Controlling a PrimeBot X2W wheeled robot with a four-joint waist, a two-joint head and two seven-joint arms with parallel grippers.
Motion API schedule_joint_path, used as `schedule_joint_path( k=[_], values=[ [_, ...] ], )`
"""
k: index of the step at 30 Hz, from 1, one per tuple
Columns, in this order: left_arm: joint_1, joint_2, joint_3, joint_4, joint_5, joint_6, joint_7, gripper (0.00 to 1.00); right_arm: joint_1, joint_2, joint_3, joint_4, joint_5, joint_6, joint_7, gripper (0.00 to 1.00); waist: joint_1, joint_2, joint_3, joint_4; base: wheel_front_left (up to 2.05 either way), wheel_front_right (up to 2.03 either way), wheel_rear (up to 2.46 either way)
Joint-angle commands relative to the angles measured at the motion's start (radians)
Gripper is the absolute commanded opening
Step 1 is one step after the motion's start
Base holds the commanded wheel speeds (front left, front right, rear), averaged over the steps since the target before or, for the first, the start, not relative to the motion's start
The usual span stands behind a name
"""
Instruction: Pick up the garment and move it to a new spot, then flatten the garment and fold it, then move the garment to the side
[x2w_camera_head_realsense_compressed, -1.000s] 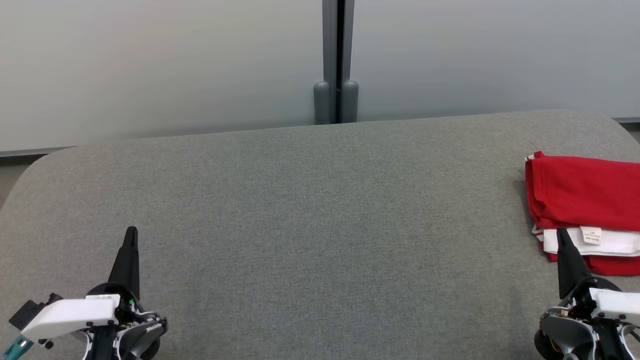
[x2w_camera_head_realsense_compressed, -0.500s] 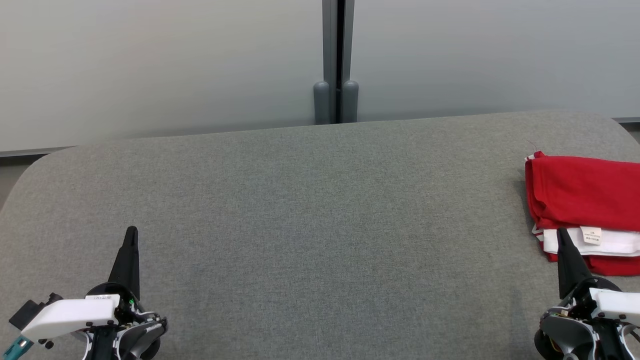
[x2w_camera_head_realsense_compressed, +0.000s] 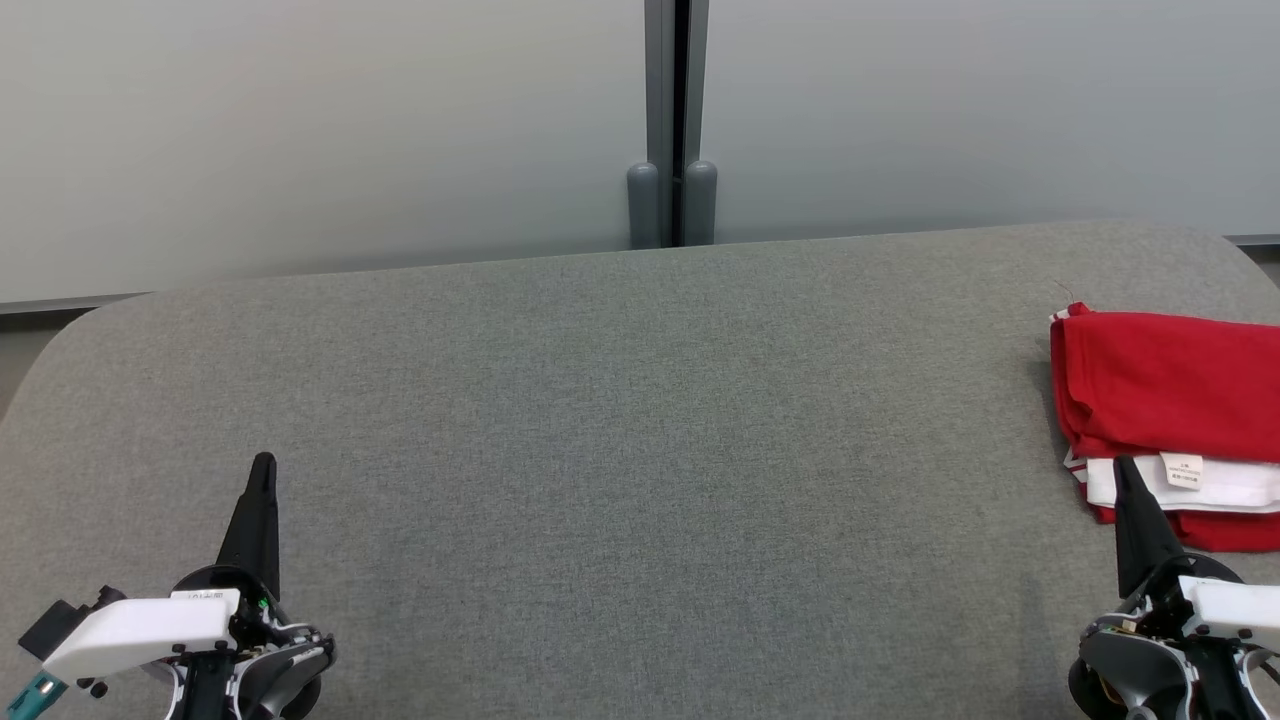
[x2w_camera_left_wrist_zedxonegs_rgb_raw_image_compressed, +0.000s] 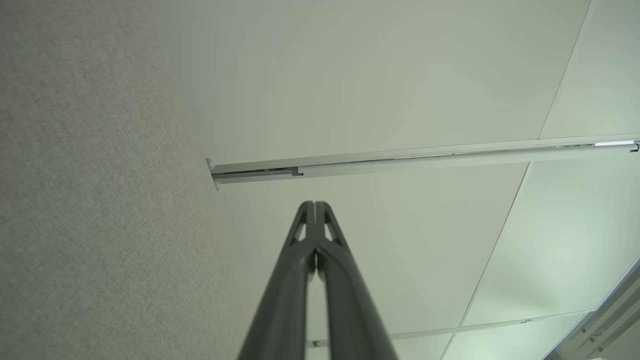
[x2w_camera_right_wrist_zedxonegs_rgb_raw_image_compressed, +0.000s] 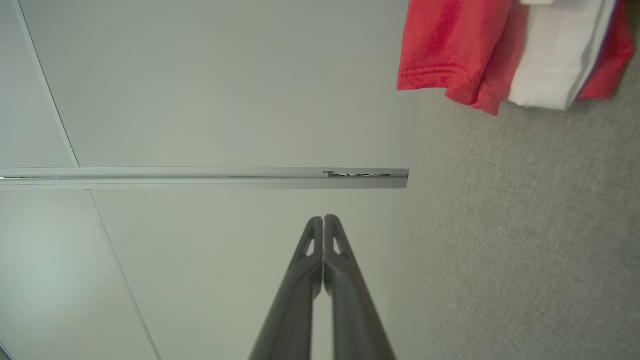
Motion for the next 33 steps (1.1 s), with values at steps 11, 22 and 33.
schedule_joint_path(
  k=[11,22,33],
  values=[
    [-0.012,0.003,0.007,0.001,0.005,-0.004,0.003,0.00,-0.009,-0.001,-0.002,-0.003,0.000,0.000,0.005,0.00,0.0000,0.0000,0.000,0.000,0.00,0.00,0.00],
    [-0.012,0.002,0.009,0.001,0.006,-0.004,0.005,0.00,-0.009,0.000,-0.002,-0.003,-0.001,0.000,0.005,0.00,0.0000,0.0000,0.000,0.000,0.00,0.00,0.00],
    [-0.012,0.001,0.010,0.001,0.008,-0.004,0.006,0.00,-0.009,0.000,-0.003,-0.003,-0.001,0.000,0.006,0.00,0.0000,0.0000,0.000,0.000,0.00,0.00,0.00]
  ],
)
